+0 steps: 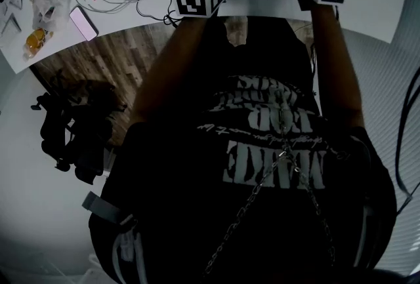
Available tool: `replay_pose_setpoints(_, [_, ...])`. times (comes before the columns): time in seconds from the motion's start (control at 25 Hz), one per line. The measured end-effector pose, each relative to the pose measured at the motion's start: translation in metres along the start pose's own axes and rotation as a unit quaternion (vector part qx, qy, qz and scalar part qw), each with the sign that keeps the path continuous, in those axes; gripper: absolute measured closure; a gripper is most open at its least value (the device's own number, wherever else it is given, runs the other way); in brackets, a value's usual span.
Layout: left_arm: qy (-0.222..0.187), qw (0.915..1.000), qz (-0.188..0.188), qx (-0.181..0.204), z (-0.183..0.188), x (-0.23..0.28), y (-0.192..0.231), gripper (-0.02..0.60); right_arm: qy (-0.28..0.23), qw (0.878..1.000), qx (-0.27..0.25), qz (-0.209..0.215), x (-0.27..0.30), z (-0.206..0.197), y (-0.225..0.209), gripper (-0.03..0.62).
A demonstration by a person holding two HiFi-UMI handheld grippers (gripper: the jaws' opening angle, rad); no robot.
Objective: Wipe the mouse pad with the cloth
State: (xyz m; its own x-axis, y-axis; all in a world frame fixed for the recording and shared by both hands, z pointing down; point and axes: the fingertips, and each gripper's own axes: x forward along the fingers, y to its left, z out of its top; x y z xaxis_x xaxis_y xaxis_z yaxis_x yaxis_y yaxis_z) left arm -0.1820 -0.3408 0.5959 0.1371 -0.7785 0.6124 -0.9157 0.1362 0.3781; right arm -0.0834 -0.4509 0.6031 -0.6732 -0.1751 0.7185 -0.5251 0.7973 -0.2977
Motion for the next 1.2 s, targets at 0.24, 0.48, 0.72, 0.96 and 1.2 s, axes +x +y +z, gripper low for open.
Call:
replay_pose_setpoints(0.24, [0.003,1.0000,-0.004,-0.003,0.002,0.001,0.000,0.577,0.063,0.997,-0.035,0.029,0.048,-0.033,0.043,0.566])
replay_pose_setpoints(0.48, [0.006,1.0000,-0.002,-0.007,0.000,-0.010,0.000,0.575,0.060,0.998,-0.002,-0.026,0.007,-0.048,-0.031,0.566])
replay_pose_setpoints(0.72, [-0.002,1.0000,-0.001,-0.007,0.001,-0.022,0.004,0.577,0.050,0.993,0.035,-0.106,-0.036,-0.059,-0.098,0.566])
replay_pose_setpoints(0.96, [-0.003,0.9999,-0.014,-0.001,0.001,-0.021,-0.006,0.577,0.035,0.998,0.007,-0.048,-0.046,-0.046,-0.026,0.566])
replay_pose_setpoints(1.2, [-0.001,0.9992,-0.037,0.016,0.004,-0.010,-0.032,0.577,0.056,0.997,-0.024,0.052,-0.016,-0.065,0.076,0.566])
